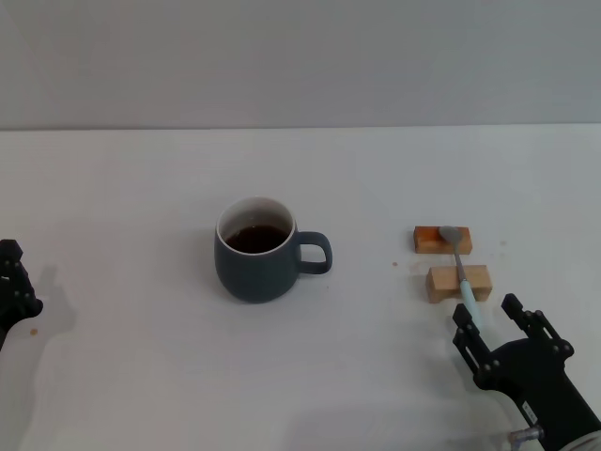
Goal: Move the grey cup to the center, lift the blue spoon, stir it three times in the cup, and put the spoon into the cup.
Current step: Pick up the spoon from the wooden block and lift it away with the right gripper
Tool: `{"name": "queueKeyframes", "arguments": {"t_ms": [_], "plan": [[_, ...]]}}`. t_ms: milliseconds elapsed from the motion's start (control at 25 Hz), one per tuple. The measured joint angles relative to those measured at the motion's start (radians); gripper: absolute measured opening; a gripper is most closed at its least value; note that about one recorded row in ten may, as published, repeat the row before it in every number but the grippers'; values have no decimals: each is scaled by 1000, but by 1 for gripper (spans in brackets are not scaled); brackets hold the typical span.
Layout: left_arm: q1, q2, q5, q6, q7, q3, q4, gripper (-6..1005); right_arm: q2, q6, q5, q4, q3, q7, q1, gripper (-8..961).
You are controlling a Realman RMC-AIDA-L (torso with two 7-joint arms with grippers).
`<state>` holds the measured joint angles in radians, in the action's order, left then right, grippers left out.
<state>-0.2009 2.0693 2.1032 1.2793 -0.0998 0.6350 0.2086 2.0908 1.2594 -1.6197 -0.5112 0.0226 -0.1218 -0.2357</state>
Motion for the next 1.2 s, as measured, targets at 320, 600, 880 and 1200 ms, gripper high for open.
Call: {"name": "queueKeyframes", "arguments": {"t_ms": [320,600,880,1200], "plan": [[0,0,1,-2,0,0,0,-2,0,-13,0,-2,0,1,-6,630],[0,0,1,-3,0,0,0,-2,0,-22,0,-1,-1,1,-12,627],[0,0,1,-3,0,0,0,-2,0,-23,0,-1,-9,1,-12,624],[0,0,1,-3,0,-1,0,-2,0,-22,-4,-1,-9,1,-11,620]]}}
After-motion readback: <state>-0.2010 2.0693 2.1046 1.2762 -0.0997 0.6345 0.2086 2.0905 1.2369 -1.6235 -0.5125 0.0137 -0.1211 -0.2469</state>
